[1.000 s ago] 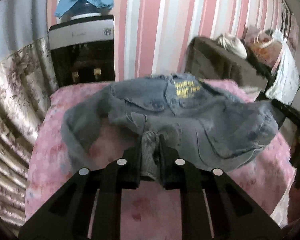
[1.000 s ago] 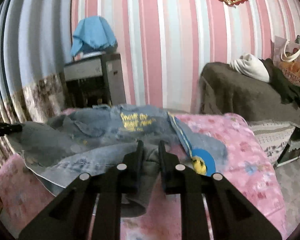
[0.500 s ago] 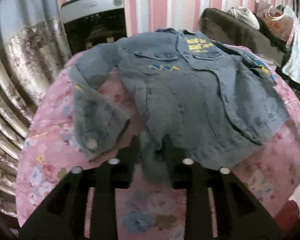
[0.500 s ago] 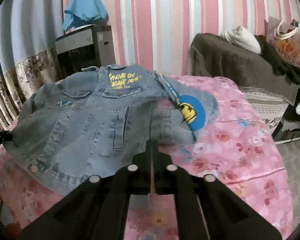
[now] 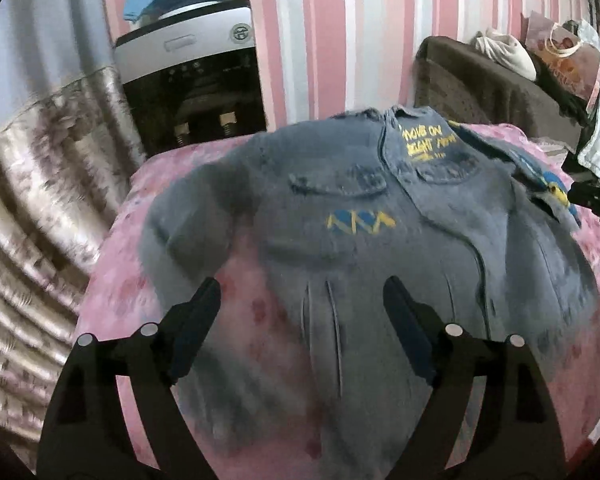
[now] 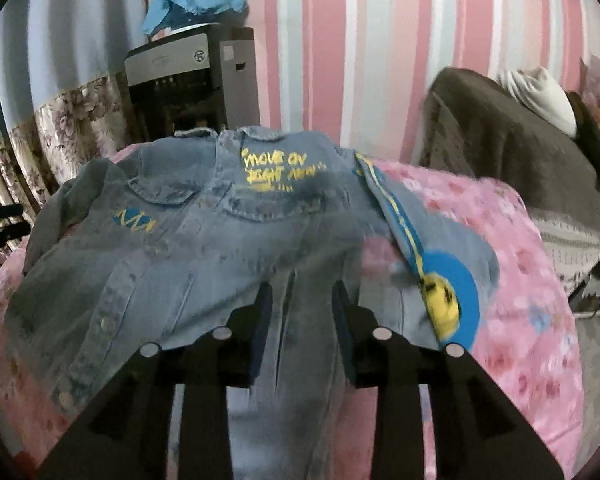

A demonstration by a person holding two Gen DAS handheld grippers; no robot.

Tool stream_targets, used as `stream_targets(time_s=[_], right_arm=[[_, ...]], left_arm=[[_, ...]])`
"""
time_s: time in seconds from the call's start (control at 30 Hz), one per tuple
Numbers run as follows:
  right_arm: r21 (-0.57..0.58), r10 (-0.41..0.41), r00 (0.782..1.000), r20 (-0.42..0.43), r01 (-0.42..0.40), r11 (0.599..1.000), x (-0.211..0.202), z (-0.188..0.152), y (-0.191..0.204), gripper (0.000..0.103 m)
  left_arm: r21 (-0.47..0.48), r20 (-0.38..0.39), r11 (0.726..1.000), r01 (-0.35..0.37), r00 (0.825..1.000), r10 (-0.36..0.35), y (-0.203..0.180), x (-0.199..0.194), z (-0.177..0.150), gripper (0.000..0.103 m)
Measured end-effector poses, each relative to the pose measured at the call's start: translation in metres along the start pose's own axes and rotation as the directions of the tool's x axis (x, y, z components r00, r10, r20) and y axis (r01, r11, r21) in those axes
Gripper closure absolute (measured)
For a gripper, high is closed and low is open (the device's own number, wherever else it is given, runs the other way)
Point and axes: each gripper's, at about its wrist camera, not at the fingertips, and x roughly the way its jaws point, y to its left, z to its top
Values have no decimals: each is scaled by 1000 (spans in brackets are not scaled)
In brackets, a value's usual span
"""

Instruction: Fold large clothes

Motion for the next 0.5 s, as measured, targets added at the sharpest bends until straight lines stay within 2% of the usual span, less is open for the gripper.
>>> stream_targets(time_s=[0.03, 0.1, 0.3, 0.4, 0.5], right_arm=[[-13, 1, 1000, 0, -1, 1000, 6, 11, 1, 72], [-30, 11, 1000, 5, -11, 999, 16, 29, 1, 65], [-66, 34, 999, 26, -32, 997, 55, 85, 2, 64], [-73, 41, 999, 25, -39, 997, 84, 114, -3, 59], [-72, 49, 999, 13, -48, 996, 111, 131, -6, 59]], left_arm=[[5, 1, 1000, -2, 1000, 2, 1, 8, 9, 20], [24, 5, 1000, 5, 1000, -5, 2, 26, 32, 20], [77, 9, 997, 27, 1000, -28, 11, 79, 94, 20], [85, 1, 996, 23, 1000, -23, 18, 106, 120, 20], [84, -7, 995, 45, 999, -45, 25, 133, 141, 20]])
